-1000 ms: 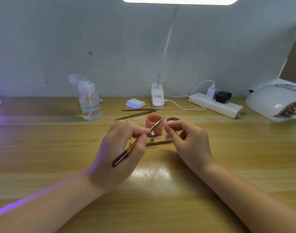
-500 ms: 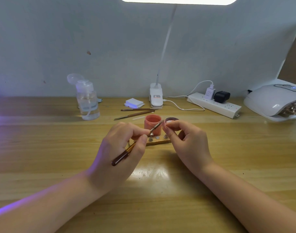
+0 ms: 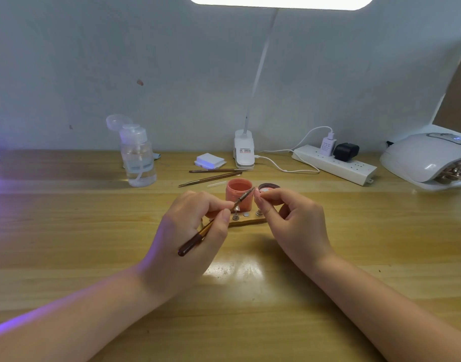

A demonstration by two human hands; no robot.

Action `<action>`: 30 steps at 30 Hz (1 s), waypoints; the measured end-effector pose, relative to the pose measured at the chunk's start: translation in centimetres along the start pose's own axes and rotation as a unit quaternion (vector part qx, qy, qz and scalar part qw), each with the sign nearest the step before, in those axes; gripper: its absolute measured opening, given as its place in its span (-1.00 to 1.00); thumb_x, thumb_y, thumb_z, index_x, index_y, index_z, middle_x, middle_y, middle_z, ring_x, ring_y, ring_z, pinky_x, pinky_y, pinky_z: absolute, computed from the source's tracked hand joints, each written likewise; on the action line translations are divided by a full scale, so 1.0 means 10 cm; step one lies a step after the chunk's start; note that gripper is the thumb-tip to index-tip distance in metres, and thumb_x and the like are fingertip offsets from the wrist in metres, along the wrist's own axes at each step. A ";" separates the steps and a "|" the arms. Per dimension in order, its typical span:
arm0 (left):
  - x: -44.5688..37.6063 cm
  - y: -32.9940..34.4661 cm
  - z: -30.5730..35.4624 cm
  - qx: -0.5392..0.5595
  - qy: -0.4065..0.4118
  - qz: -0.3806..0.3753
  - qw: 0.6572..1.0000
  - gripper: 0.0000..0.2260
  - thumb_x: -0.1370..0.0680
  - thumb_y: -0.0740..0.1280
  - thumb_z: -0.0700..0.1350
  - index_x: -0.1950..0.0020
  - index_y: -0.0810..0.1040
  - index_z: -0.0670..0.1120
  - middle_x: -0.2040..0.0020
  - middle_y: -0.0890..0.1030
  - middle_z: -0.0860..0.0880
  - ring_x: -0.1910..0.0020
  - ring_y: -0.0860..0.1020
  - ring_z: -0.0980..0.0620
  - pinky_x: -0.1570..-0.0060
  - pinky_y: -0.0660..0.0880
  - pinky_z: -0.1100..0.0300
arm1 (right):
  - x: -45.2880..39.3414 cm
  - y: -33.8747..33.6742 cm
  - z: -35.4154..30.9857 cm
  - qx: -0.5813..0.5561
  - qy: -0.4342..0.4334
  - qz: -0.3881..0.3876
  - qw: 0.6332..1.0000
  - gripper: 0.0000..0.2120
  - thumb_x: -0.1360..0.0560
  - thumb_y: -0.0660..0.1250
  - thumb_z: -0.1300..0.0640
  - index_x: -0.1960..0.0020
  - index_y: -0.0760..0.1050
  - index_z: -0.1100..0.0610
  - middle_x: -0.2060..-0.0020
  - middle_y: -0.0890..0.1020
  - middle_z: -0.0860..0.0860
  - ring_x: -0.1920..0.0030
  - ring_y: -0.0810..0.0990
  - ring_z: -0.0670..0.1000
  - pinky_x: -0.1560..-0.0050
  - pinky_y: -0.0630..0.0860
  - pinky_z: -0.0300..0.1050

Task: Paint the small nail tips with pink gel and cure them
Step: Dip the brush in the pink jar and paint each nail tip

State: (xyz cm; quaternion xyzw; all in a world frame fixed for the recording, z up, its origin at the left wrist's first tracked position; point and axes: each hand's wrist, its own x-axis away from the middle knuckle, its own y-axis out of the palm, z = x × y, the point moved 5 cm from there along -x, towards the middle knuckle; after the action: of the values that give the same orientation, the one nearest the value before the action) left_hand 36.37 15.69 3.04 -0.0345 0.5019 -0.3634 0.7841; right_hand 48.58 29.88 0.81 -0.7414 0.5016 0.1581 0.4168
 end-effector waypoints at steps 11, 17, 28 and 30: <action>0.02 0.02 0.05 0.018 0.016 -0.016 1.000 -0.86 -0.50 0.23 -0.08 0.07 0.58 -0.02 0.18 0.58 0.14 0.13 0.52 0.19 0.11 0.41 0.38 | 0.00 0.00 -0.02 0.002 0.004 0.002 1.000 -0.91 -0.47 0.43 0.14 0.03 0.65 0.08 0.26 0.67 -0.09 0.41 0.51 0.00 0.26 0.52 0.09; 0.01 -0.01 0.03 0.025 -0.013 0.006 1.000 -0.88 -0.52 0.23 -0.03 0.02 0.54 0.09 0.19 0.57 0.17 0.12 0.52 0.17 0.10 0.40 0.36 | 0.00 0.01 -0.01 -0.007 0.013 -0.006 1.000 -0.91 -0.48 0.42 0.14 0.03 0.65 0.08 0.24 0.67 -0.09 0.41 0.52 -0.01 0.27 0.53 0.07; 0.02 -0.03 0.03 0.064 -0.038 0.007 0.997 -0.86 -0.51 0.20 0.00 0.05 0.54 0.11 0.20 0.61 0.10 0.13 0.57 0.05 0.14 0.47 0.21 | 0.01 0.02 0.02 -0.083 0.046 -0.007 0.995 -0.95 -0.47 0.43 0.20 0.09 0.66 0.08 0.30 0.67 0.01 0.38 0.54 0.10 0.28 0.50 0.15; 0.01 -0.01 0.02 0.052 -0.049 0.004 0.997 -0.87 -0.52 0.20 0.04 0.03 0.53 0.17 0.13 0.61 0.13 0.10 0.56 0.13 0.11 0.43 0.34 | 0.01 0.02 0.02 -0.088 0.047 -0.005 0.995 -0.95 -0.47 0.43 0.19 0.09 0.66 0.07 0.30 0.67 0.01 0.37 0.55 0.12 0.28 0.51 0.15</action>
State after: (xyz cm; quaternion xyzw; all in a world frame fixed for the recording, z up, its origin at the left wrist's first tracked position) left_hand 36.51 15.49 3.10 -0.0093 0.4431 -0.3834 0.8103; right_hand 48.49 29.98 0.55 -0.7844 0.5009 0.1643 0.3268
